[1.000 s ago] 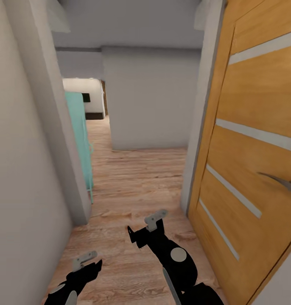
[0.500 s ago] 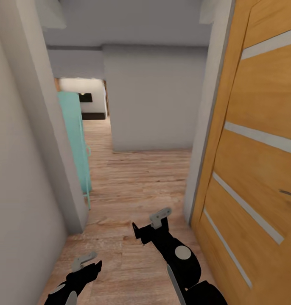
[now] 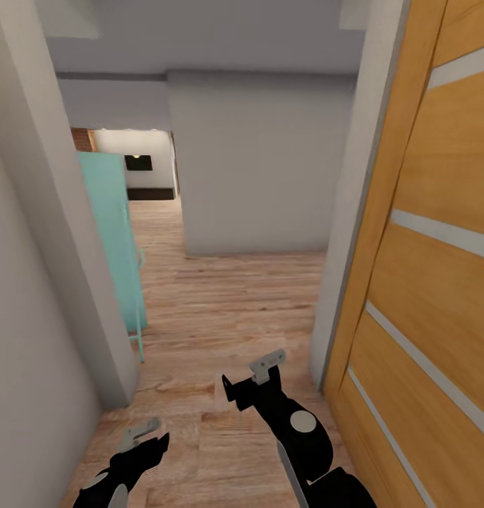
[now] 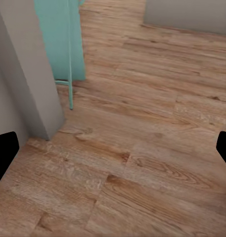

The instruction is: Move the two storage containers from the living room to the garage. In the garage, place one container on the floor and stack the other container on top of it (either order is fine).

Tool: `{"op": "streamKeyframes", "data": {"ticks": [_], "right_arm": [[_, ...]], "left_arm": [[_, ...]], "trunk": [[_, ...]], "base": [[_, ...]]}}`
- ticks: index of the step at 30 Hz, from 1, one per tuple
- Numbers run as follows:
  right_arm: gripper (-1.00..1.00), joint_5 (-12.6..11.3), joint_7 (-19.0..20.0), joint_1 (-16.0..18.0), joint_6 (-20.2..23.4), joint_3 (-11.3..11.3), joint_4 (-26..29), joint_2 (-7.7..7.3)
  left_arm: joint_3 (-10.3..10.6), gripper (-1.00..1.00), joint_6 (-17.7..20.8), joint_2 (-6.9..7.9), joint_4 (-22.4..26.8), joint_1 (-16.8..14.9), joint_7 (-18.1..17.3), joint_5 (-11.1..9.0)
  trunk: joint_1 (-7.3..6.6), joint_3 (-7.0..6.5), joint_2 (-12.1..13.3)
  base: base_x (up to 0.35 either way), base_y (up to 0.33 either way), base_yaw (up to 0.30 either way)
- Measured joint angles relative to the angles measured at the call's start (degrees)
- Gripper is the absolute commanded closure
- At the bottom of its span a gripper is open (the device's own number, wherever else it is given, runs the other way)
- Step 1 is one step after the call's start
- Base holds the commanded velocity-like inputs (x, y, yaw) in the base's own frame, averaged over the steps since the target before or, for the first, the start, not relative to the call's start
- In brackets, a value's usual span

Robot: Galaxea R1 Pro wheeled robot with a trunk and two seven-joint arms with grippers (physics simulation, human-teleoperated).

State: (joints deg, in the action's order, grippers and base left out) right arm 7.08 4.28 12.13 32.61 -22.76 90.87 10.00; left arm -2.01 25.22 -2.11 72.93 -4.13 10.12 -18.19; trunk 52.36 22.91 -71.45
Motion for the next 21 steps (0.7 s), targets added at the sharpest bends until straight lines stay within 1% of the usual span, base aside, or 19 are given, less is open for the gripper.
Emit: {"op": "streamKeyframes", "data": {"ticks": [6,10,13,21], "right_arm": [[-1.0,0.0,-0.1,0.0,0.0,0.1,-0.5,0.0],[-1.0,0.1,-0.4,-0.1,0.7,0.1,-4.9,0.0],[-1.0,0.1,-0.5,-0.2,0.8,0.1,-6.4,0.0],[-1.0,0.1,-0.5,-0.2,0.8,0.1,-7.2,0.0]], "left_arm": [[0.0,-1.0,0.0,0.0,-0.1,0.0,0.0,0.0],[0.0,-1.0,0.0,0.0,0.1,0.0,-0.1,0.0],[0.0,-1.0,0.0,0.05,0.1,0.0,-0.2,0.0],[-0.1,-1.0,0.0,0.34,0.0,0.0,-0.2,0.0]], "trunk": [[0.0,0.0,0.0],[0.0,0.0,0.0],[0.0,0.0,0.0],[0.0,0.0,0.0]], "base": [[0.337,0.0,0.0],[0.337,0.0,0.0],[0.337,0.0,0.0],[0.337,0.0,0.0]]}}
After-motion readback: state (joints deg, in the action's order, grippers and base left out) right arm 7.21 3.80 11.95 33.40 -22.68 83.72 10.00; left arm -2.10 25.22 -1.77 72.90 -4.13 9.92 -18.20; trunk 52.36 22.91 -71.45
